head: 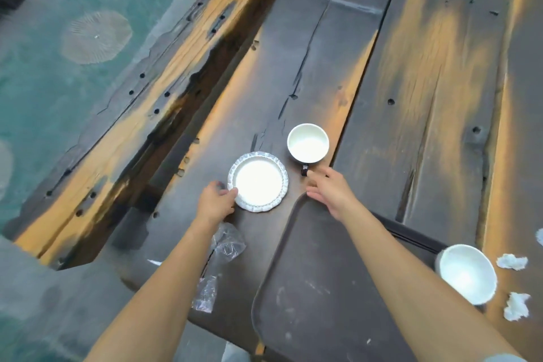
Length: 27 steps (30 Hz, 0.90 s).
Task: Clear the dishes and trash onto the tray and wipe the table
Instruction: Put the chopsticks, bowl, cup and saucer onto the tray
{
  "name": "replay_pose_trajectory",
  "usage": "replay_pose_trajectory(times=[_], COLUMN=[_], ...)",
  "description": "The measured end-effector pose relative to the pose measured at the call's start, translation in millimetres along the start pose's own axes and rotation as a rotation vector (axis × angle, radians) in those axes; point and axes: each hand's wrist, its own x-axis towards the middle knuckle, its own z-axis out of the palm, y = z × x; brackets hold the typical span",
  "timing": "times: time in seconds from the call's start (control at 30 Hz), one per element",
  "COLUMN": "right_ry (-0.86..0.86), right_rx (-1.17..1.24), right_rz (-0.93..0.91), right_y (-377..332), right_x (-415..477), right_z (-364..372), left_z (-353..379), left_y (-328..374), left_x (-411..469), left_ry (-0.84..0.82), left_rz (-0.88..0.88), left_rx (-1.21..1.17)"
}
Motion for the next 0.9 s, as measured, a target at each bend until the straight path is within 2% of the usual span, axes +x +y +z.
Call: replay_pose_trajectory(times=[0.07,0.23,0.53,0.9], right_ry=[0.007,0.040,0.141,0.168], right_rx=[0.037,0.145,0.397,0.445], right_rz=[0.024,0.091,-0.015,-0.097], right_y=[-4.4,-3.2,-9.3,3.7], right_x=[10.7,28.9,24.1,-31.9], right_z=[12.7,23.6,19.0,-17.8], left_z=[-0.1,0.6,-8.0,6.2], left_y=[-2.4,-11.6,-6.2,-3.6], left_x=[9.4,25.8,26.7,-23.1], left_ry=[-0.057,-0.085,-0.163,-0.242], left_rz=[-0.058,-0.044,0.029,0.082], left_rx=[-0.135,-0.248,-0.312,-0.392])
